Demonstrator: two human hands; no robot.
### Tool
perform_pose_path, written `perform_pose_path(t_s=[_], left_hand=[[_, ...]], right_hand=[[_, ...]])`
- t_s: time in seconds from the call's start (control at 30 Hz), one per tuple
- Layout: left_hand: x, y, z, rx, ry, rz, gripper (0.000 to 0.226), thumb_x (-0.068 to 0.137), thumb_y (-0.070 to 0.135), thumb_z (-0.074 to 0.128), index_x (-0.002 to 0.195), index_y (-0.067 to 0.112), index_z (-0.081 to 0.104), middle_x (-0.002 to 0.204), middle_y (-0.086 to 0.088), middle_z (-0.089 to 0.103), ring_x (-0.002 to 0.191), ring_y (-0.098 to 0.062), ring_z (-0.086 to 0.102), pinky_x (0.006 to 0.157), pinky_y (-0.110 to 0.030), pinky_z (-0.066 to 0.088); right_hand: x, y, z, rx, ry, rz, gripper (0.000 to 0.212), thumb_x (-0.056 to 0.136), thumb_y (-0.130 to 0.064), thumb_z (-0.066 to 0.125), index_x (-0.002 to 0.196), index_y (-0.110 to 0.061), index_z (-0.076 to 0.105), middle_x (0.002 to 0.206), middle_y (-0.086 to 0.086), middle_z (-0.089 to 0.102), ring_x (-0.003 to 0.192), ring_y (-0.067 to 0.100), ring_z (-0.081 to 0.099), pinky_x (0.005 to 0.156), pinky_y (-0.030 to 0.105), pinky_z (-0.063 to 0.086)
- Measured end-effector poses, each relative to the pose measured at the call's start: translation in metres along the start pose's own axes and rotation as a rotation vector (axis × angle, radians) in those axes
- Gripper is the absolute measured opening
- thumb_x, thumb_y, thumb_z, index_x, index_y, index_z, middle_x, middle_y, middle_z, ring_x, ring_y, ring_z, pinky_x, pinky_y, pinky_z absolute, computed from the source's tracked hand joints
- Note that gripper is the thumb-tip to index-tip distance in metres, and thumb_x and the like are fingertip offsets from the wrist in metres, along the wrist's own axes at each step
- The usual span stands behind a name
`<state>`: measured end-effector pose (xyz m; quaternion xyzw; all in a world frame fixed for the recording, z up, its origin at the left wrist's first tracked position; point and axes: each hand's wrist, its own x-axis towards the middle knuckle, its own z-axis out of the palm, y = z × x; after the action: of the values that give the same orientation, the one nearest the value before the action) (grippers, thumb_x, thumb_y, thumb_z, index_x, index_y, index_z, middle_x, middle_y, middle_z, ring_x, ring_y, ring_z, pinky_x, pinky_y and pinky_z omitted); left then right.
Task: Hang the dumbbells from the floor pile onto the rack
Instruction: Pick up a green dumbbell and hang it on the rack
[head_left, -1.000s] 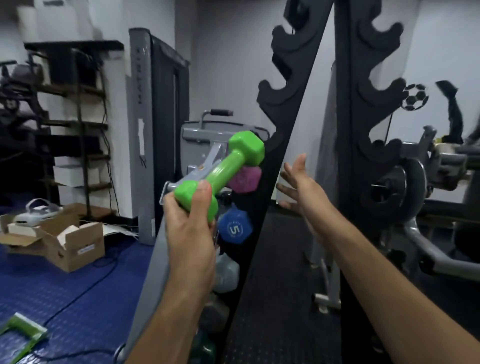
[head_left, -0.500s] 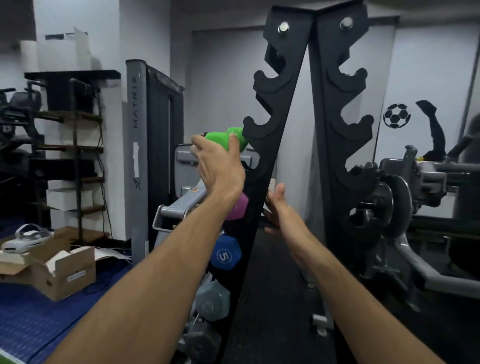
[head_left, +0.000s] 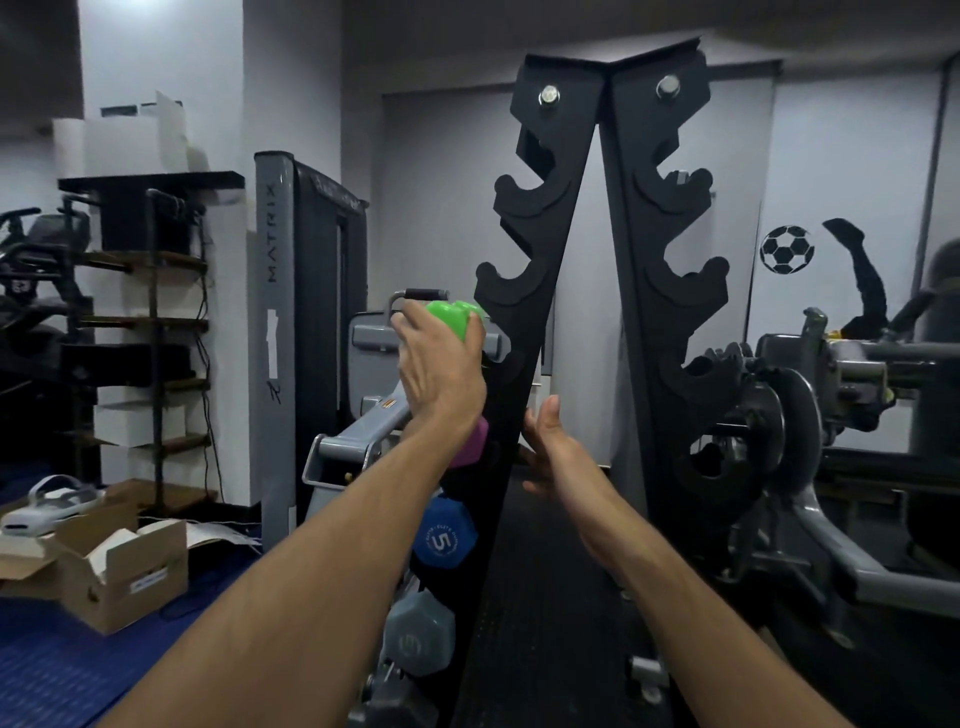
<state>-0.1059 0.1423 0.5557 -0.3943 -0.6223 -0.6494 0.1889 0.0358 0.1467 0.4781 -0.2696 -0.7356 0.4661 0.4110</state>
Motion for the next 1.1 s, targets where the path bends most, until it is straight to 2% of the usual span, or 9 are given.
perform_pose_path(t_s=[0.07,0.13,0.27,0.4,0.67,0.77,0.9,1.0,1.1], left_hand=[[-0.004,-0.006,0.006,0.039,-0.025,0.085,0.052,0.1,0.048,0.06,0.126,0.008,0.04,0.12,-0.012,0.051,0.097,-0.031,0.061,0.075,-0.041,0.053],[-0.006,-0.011,0.011,0.065,-0.034,0.18,0.05,0.1,0.049,0.058,0.123,0.007,0.041,0.117,-0.014,0.052,0.095,-0.034,0.061,0.076,-0.049,0.056],[-0.004,-0.018,0.015,0.148,-0.053,0.382,0.052,0.101,0.049,0.056,0.123,0.003,0.047,0.116,-0.017,0.052,0.088,-0.037,0.061,0.069,-0.052,0.055],[0.001,-0.025,0.011,0.236,-0.084,0.54,0.057,0.102,0.054,0.052,0.126,0.002,0.052,0.112,-0.016,0.055,0.082,-0.035,0.062,0.068,-0.05,0.055],[0.004,-0.026,-0.004,0.345,-0.146,0.603,0.062,0.101,0.062,0.049,0.132,0.008,0.048,0.118,-0.01,0.058,0.094,-0.031,0.065,0.079,-0.048,0.053],[-0.002,-0.026,-0.004,0.315,-0.165,0.542,0.077,0.096,0.071,0.048,0.143,0.011,0.042,0.128,-0.01,0.055,0.107,-0.032,0.064,0.087,-0.05,0.053],[-0.01,-0.025,-0.005,0.222,-0.174,0.46,0.087,0.09,0.077,0.049,0.148,0.014,0.036,0.138,-0.009,0.05,0.114,-0.033,0.06,0.091,-0.053,0.053],[-0.018,-0.024,-0.006,0.111,-0.189,0.391,0.088,0.09,0.076,0.051,0.151,0.015,0.035,0.147,-0.006,0.047,0.125,-0.03,0.055,0.098,-0.053,0.051],[-0.026,-0.025,-0.011,-0.025,-0.216,0.326,0.089,0.09,0.074,0.049,0.154,0.014,0.033,0.151,-0.005,0.044,0.129,-0.025,0.052,0.104,-0.049,0.049]], right_hand=[[-0.001,0.0,0.0,0.013,0.01,-0.009,0.051,0.097,-0.071,0.013,0.124,-0.055,0.052,0.105,-0.046,0.06,0.099,-0.022,0.059,0.085,0.015,0.045],[-0.002,-0.001,0.0,0.04,0.004,-0.017,0.037,0.1,-0.066,0.013,0.105,-0.059,0.049,0.082,-0.05,0.059,0.081,-0.029,0.058,0.075,0.01,0.044],[0.0,0.004,0.0,0.068,0.003,-0.034,0.035,0.101,-0.065,0.014,0.111,-0.059,0.047,0.081,-0.053,0.059,0.082,-0.033,0.056,0.072,0.004,0.045],[0.002,0.013,0.001,0.063,0.008,-0.062,0.035,0.097,-0.069,0.016,0.107,-0.06,0.05,0.08,-0.052,0.061,0.082,-0.031,0.058,0.083,0.015,0.043],[0.001,0.015,0.003,0.025,0.02,-0.075,0.035,0.103,-0.063,0.013,0.107,-0.063,0.048,0.08,-0.053,0.059,0.082,-0.032,0.056,0.078,0.01,0.043],[0.001,0.016,0.002,0.041,0.023,-0.082,0.04,0.099,-0.068,0.016,0.124,-0.061,0.046,0.09,-0.054,0.058,0.089,-0.031,0.055,0.077,0.006,0.045],[-0.002,0.016,0.002,0.008,0.048,-0.091,0.059,0.092,-0.075,0.02,0.146,-0.055,0.035,0.116,-0.048,0.051,0.104,-0.023,0.052,0.087,0.016,0.043],[-0.006,0.012,0.002,-0.008,0.077,-0.106,0.075,0.09,-0.075,0.022,0.155,-0.042,0.036,0.13,-0.039,0.05,0.13,-0.004,0.047,0.107,0.03,0.042],[-0.012,0.01,0.001,-0.045,0.106,-0.127,0.078,0.091,-0.08,0.024,0.157,-0.04,0.034,0.155,-0.021,0.046,0.145,0.005,0.041,0.122,0.042,0.033]])
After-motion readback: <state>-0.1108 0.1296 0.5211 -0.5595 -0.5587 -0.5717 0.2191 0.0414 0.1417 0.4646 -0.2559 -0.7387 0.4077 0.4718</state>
